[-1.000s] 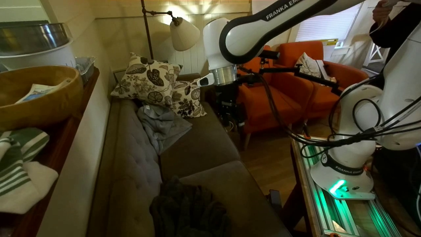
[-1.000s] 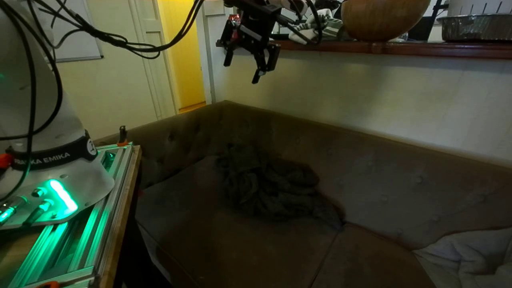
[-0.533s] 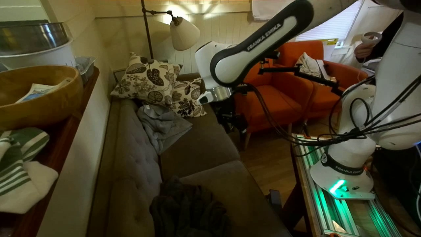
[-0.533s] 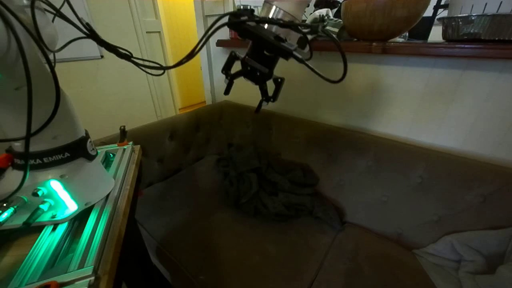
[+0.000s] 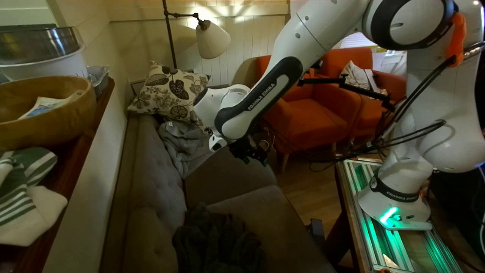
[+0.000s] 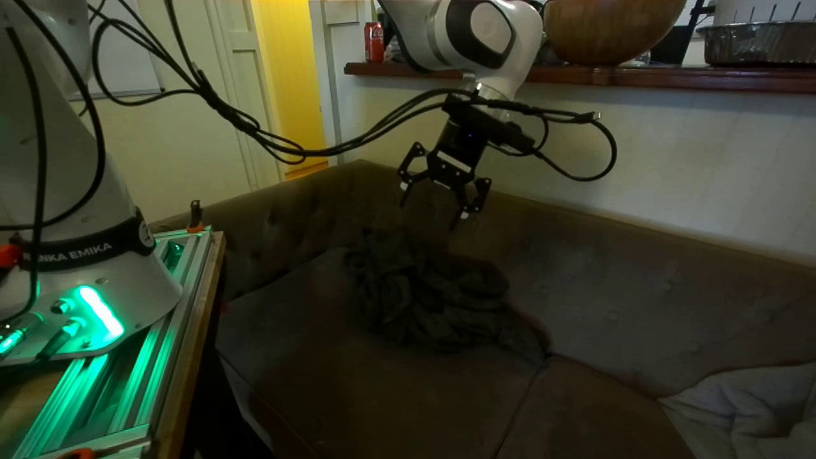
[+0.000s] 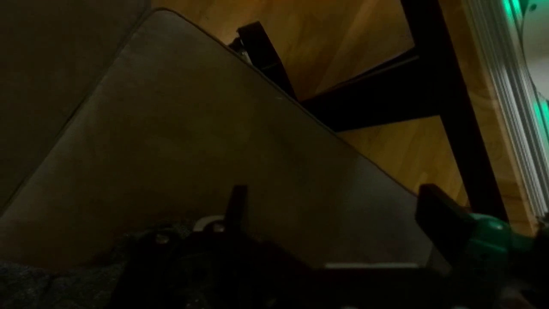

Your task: Put the remote on top of the towel

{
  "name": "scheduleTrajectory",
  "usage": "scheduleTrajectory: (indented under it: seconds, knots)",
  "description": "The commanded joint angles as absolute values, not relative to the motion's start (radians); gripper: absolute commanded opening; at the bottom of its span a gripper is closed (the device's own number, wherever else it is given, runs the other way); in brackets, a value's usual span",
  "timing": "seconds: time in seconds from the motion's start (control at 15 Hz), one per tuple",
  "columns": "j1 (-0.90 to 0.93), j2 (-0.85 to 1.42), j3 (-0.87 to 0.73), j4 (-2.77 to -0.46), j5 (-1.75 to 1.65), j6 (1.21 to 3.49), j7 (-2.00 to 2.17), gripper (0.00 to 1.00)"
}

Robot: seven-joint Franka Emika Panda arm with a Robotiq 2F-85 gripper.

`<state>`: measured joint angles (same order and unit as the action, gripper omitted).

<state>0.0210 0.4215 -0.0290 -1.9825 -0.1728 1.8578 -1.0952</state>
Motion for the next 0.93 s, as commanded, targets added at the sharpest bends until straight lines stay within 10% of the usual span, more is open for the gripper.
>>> scheduleTrajectory:
  seconds: [0.0,0.87]
  knots:
    - [0.029,0.504,0.002,-1.827,-0.312,1.735,-1.097,1.00]
    - [0.041,0.690,0.041,-1.653,-0.445,1.811,-1.196,1.00]
